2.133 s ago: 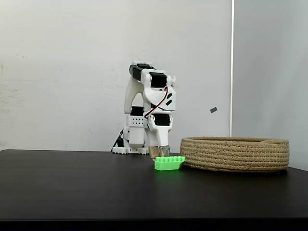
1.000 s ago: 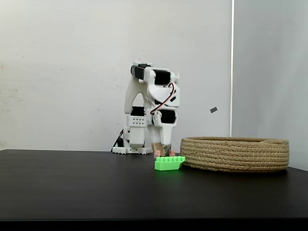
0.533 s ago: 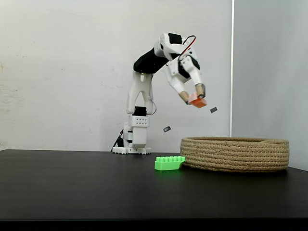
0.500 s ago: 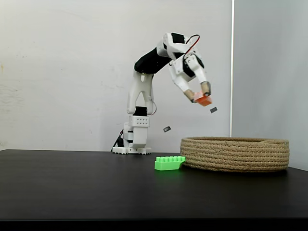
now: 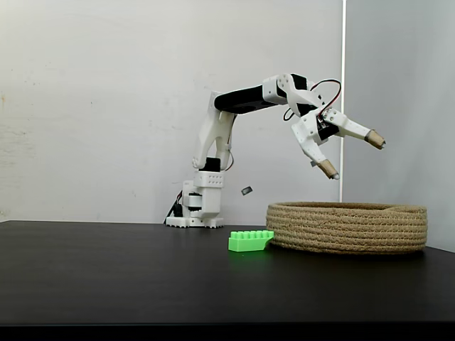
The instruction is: Place the lego blocks in the tray
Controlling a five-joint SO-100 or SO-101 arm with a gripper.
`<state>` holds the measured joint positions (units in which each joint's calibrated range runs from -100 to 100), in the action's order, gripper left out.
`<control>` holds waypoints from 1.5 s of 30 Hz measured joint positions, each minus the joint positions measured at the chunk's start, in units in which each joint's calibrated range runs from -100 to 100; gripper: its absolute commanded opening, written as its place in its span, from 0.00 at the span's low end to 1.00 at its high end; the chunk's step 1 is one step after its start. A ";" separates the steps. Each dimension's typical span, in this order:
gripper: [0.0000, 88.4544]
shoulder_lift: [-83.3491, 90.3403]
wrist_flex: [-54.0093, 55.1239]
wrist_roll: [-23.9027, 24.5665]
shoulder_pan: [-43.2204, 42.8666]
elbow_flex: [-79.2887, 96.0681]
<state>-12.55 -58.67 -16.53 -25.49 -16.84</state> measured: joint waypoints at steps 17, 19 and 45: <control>0.36 -2.63 -8.44 5.76 25.16 1.59; 0.36 -4.41 -8.44 5.76 25.16 1.59; 0.21 -20.61 -6.50 5.76 22.31 -5.74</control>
<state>-33.16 -65.16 -10.77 -3.18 -22.58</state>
